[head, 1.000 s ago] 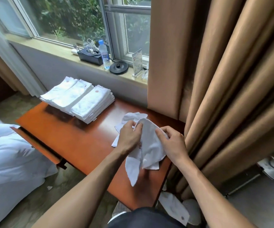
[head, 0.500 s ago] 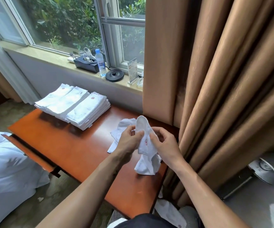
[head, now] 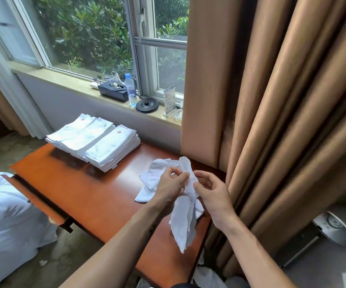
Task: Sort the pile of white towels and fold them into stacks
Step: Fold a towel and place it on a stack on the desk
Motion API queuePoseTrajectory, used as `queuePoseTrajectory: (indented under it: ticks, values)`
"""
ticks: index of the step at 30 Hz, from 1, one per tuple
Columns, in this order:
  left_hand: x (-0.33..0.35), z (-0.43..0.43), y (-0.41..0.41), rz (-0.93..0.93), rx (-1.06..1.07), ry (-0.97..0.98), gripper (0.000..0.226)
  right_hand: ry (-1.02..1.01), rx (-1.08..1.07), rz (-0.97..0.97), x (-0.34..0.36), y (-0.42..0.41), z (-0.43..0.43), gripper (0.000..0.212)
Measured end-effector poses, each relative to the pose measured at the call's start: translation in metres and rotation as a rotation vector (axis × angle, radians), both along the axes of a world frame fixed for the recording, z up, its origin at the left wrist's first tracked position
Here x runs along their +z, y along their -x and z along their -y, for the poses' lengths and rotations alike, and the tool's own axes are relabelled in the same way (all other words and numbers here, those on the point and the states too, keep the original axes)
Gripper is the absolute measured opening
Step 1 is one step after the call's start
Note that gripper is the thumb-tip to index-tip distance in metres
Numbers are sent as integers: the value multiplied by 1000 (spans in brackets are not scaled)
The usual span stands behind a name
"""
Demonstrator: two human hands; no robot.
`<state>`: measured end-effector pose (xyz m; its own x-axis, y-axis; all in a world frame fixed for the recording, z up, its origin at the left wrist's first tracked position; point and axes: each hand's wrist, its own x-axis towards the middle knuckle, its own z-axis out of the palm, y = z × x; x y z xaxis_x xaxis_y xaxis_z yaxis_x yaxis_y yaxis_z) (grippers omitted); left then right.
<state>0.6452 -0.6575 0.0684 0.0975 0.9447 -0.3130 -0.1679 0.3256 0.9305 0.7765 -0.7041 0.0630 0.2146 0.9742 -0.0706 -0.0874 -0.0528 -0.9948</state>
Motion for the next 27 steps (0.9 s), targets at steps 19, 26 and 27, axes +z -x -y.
queuePoseTrajectory:
  ticks: [19,26,27]
  values:
    - [-5,-1,-4,-41,-43,-79,27,-44,88,-23,-8,-4,11,43]
    - [-4,0,-2,-48,-31,-54,33,-36,153,70,-13,0,13,45]
    - [-5,1,-1,-69,-30,-51,33,-37,147,87,-13,1,14,44]
